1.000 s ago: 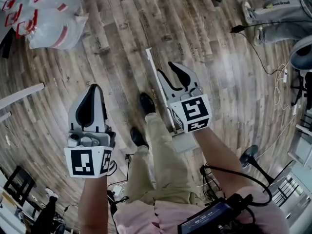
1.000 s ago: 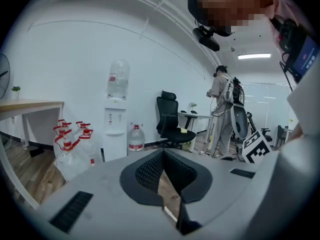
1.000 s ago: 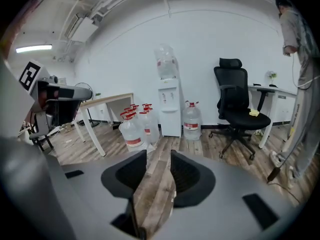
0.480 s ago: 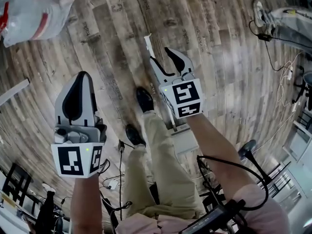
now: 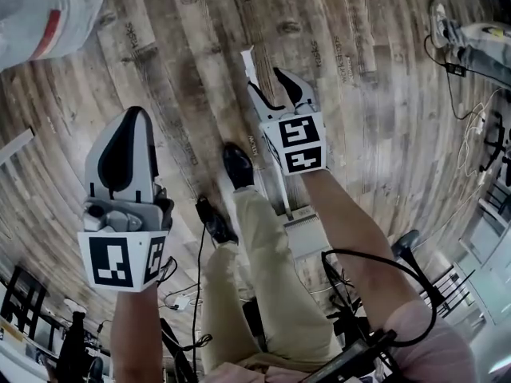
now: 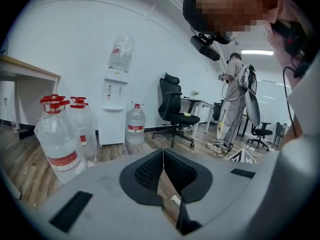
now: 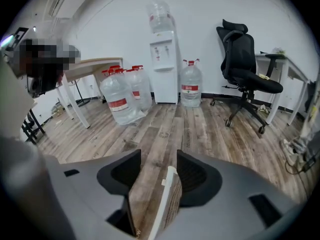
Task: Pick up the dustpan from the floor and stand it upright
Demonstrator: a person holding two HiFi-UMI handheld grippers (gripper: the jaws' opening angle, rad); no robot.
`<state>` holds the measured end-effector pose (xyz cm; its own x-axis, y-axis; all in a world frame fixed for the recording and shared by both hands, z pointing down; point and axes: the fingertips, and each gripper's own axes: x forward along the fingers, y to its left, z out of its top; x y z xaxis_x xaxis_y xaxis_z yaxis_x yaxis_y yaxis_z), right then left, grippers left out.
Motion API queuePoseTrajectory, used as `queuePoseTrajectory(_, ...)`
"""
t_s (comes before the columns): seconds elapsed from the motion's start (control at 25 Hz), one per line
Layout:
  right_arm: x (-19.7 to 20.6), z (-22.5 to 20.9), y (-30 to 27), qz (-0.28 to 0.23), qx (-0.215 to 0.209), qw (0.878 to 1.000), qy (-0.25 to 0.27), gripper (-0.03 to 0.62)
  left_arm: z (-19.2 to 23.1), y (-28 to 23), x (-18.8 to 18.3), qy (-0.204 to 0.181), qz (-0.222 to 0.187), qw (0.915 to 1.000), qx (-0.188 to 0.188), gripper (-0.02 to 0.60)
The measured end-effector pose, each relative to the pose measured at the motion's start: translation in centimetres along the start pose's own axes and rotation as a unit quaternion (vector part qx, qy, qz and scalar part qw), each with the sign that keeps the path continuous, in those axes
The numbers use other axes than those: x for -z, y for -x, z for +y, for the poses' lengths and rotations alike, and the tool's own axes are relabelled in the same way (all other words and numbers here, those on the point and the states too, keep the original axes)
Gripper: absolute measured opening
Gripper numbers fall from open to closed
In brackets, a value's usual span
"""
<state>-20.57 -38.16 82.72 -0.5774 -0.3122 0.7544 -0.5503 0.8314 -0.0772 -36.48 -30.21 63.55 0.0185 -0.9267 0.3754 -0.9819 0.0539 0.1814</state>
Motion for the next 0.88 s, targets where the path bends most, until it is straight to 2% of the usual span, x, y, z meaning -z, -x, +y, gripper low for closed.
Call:
queuePoseTrajectory(0.32,4.2,-0.3,-5.3,0.038,-0.007,0.999,0.010,0.236,1.2,-1.4,3.4,0.006,0.009,0.9999,0.001,0.014)
queuePoseTrajectory(0.88,9.4,-1.2,-11.8,0.094,-0.010,0.995,0.026,0.235,2.4,-2.3,6.7,0.009,0.020,0.9997,-0.007,0.015)
